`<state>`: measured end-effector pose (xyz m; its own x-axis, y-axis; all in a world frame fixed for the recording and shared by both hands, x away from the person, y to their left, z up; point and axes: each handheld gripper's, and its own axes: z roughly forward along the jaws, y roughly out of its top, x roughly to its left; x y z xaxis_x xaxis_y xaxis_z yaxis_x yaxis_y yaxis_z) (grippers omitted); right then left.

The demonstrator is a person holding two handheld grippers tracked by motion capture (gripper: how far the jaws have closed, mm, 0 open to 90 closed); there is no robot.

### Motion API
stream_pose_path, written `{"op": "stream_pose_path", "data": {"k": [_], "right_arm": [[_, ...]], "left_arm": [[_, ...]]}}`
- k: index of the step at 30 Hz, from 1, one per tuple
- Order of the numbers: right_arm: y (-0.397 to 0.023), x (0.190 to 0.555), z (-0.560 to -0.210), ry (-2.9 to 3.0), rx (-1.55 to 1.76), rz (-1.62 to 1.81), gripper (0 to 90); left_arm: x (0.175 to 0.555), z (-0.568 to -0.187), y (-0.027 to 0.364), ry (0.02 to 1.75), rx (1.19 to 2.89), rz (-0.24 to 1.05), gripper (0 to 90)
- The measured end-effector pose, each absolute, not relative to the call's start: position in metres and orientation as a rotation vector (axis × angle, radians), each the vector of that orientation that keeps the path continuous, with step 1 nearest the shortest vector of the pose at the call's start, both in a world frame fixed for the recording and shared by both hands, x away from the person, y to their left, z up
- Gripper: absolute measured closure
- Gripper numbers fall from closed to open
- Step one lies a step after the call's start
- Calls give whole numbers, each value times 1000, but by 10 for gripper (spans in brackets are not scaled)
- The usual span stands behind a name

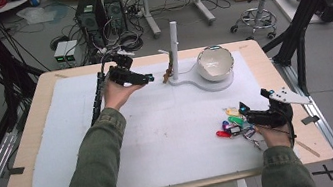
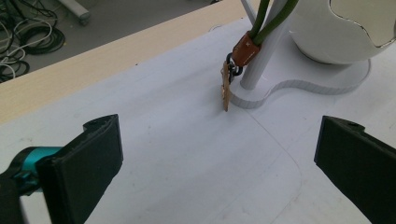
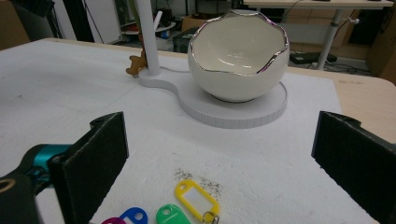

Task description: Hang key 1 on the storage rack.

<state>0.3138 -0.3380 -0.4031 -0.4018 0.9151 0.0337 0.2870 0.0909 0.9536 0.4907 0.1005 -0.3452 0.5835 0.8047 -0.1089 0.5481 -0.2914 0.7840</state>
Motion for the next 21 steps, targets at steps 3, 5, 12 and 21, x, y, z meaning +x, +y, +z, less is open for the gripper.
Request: {"op": "stream_pose_path", "data": {"k": [3, 5, 12, 21], "right_arm": [[-338, 314, -403, 1766, 1180, 1324, 29], [-337, 314, -403, 1765, 1181, 1324, 28], [-337, 314, -403, 1765, 1183, 1323, 29], [-336, 314, -403, 1769, 1180, 1322, 29]], "left_arm": [[486, -345, 105, 1071, 1982, 389, 16], [483, -344, 108, 1069, 1979, 388, 16], [471, -343, 117, 1049, 1986, 388, 16], [460, -344, 134, 1046, 1985, 392, 16]]}}
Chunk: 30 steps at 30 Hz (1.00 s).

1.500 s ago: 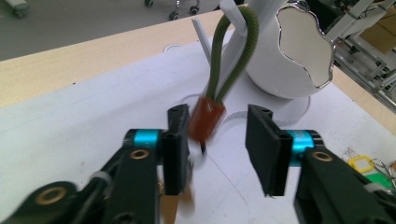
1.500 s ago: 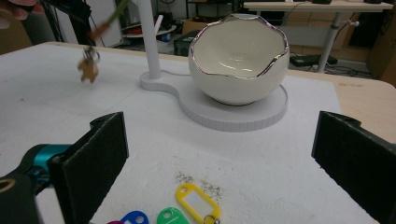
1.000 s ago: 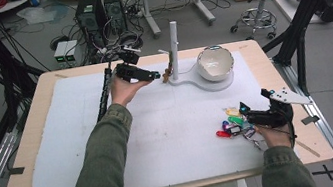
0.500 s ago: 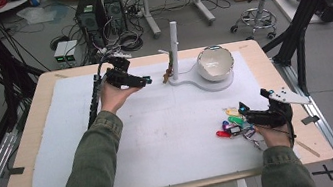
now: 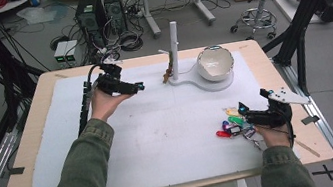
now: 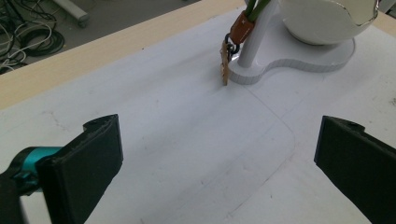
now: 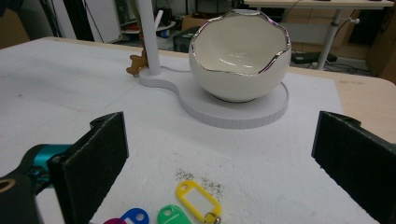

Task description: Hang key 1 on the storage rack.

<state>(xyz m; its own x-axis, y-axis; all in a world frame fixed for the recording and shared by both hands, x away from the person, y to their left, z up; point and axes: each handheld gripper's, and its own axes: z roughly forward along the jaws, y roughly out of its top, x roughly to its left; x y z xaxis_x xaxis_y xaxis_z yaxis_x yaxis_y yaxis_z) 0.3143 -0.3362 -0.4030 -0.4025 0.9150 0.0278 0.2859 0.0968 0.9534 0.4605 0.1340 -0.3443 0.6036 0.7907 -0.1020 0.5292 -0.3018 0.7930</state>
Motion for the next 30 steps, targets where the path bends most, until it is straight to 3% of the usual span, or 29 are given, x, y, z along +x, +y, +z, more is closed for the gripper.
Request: {"op": "stream_pose_path", "data": {"k": [17, 30], "right_arm": [[-336, 314, -403, 1768, 1180, 1322, 29], [-334, 314, -403, 1771, 1170, 1316, 28]], "left_arm": [[431, -354, 162, 1048, 1978, 397, 17], [402, -367, 195, 1089, 1919, 471, 16]]}}
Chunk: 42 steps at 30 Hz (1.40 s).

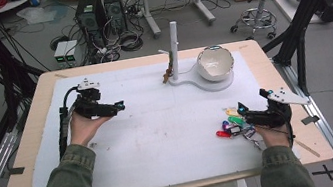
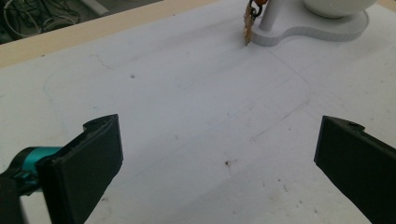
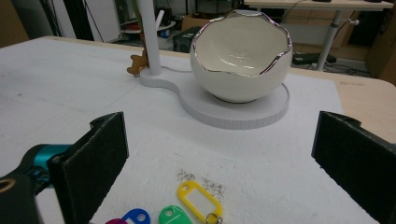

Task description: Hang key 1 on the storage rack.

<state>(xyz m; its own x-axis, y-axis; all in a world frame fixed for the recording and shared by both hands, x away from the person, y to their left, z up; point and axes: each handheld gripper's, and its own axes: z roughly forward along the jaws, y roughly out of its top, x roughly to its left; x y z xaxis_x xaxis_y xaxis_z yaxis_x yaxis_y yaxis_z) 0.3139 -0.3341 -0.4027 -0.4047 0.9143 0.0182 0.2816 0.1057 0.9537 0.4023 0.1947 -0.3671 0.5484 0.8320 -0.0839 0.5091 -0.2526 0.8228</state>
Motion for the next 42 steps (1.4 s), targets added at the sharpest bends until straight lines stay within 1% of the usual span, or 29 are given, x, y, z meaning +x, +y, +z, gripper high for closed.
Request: {"op": "stream_pose_path", "data": {"k": [8, 15, 21, 29, 35, 42], "right_arm": [[-334, 313, -403, 1770, 1175, 1316, 29], [-333, 314, -403, 1772, 1173, 1316, 29], [-333, 314, -403, 1776, 1173, 1317, 29], [-332, 314, -403, 1774, 1173, 1317, 29], [-332, 315, -403, 1778, 1168, 1312, 29], [-332, 315, -403, 1785, 1173, 1309, 29]], "left_arm": [[387, -372, 209, 1097, 1904, 513, 16], [376, -376, 227, 1109, 1845, 547, 16], [366, -379, 241, 1129, 1832, 574, 16], [353, -380, 258, 1135, 1792, 591, 16], [343, -386, 273, 1164, 1744, 611, 17], [334, -397, 284, 1195, 1706, 604, 17]]}}
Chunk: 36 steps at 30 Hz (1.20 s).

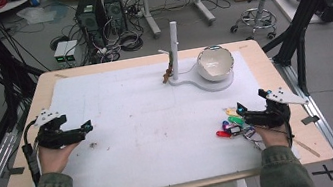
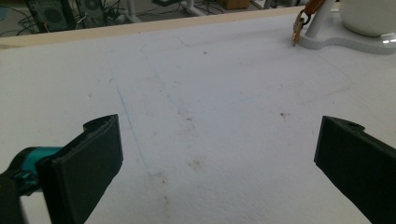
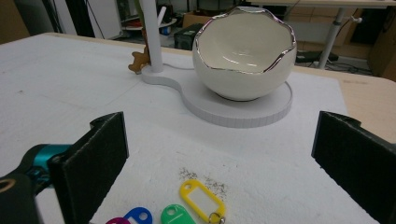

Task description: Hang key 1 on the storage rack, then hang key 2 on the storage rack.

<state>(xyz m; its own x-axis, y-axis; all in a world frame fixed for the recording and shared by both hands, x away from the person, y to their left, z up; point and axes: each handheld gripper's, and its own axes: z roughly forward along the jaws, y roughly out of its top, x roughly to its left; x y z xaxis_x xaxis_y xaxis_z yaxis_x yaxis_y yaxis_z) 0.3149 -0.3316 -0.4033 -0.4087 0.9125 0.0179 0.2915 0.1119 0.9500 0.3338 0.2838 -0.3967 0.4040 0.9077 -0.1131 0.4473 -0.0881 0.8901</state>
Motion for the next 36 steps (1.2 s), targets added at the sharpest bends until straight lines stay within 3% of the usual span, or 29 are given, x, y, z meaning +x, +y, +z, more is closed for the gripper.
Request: {"op": "stream_pose_path", "data": {"k": [36], "right_arm": [[-320, 323, -405, 1986, 1150, 1265, 29]], "left_arm": [[316, -416, 309, 1263, 1638, 615, 16]]}}
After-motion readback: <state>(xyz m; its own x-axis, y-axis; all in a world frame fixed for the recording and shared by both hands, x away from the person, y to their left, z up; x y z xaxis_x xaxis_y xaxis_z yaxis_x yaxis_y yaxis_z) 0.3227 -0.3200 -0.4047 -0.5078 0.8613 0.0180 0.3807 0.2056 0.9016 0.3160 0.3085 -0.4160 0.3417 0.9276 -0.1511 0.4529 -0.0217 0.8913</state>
